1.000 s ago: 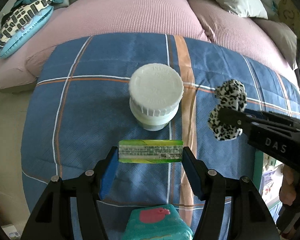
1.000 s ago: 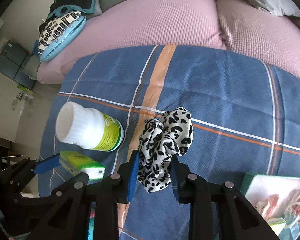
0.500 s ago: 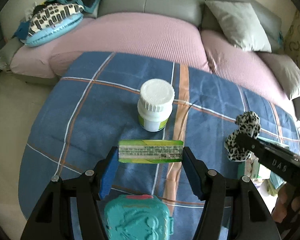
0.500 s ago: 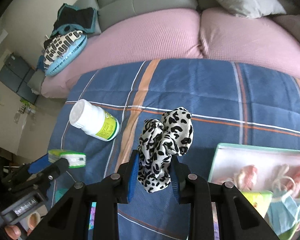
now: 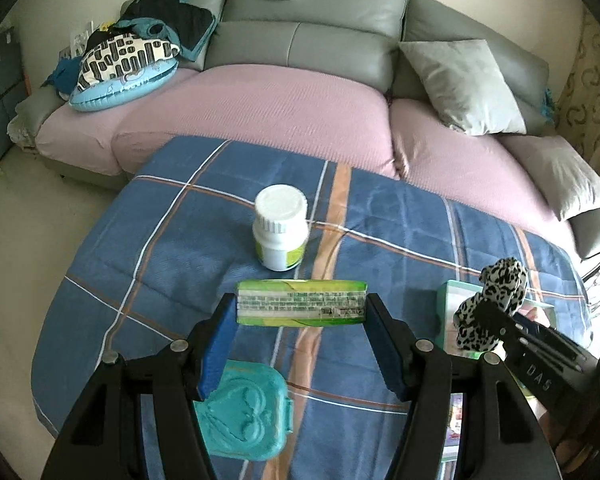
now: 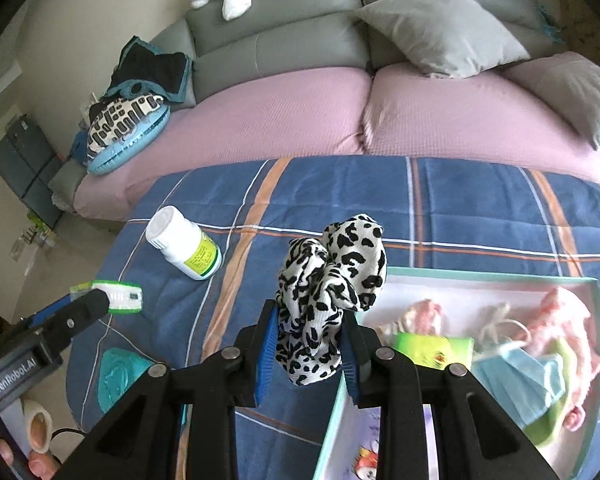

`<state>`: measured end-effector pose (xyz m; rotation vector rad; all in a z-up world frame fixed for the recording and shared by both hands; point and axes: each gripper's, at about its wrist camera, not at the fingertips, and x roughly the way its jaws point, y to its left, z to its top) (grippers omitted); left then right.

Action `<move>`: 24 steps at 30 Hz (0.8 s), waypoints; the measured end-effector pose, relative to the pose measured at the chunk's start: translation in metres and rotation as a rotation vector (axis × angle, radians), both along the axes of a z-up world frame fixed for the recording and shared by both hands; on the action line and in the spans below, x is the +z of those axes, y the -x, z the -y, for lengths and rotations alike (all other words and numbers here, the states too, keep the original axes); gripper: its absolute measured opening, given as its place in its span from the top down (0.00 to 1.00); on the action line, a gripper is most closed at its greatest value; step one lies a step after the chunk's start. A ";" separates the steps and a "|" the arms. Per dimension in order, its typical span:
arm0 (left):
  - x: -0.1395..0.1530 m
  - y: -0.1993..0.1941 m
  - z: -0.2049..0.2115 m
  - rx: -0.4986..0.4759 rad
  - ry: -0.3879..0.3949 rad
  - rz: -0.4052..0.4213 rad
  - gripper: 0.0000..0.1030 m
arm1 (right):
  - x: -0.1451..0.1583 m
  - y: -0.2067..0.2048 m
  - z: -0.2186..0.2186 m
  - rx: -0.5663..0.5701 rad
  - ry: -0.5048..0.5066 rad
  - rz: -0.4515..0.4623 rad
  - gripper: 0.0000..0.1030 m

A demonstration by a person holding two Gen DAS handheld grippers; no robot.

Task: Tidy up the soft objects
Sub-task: 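Carry tissue pack and scrunchie over the tray, lower them inside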

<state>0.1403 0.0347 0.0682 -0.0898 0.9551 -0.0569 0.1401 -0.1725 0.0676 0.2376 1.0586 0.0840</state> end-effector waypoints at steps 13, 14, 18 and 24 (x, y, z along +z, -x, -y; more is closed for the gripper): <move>0.006 0.024 0.041 -0.062 -0.016 0.011 0.37 | 0.004 0.044 0.022 -0.044 0.046 0.003 0.70; 0.005 0.026 0.045 -0.067 -0.019 0.010 0.37 | 0.003 0.046 0.024 -0.047 0.055 -0.003 0.70; 0.004 0.031 0.060 -0.092 -0.034 0.001 0.37 | 0.000 0.055 0.032 -0.056 0.094 -0.021 0.70; 0.001 0.039 0.083 -0.128 -0.051 -0.023 0.37 | 0.001 0.063 0.041 -0.036 0.138 -0.018 0.70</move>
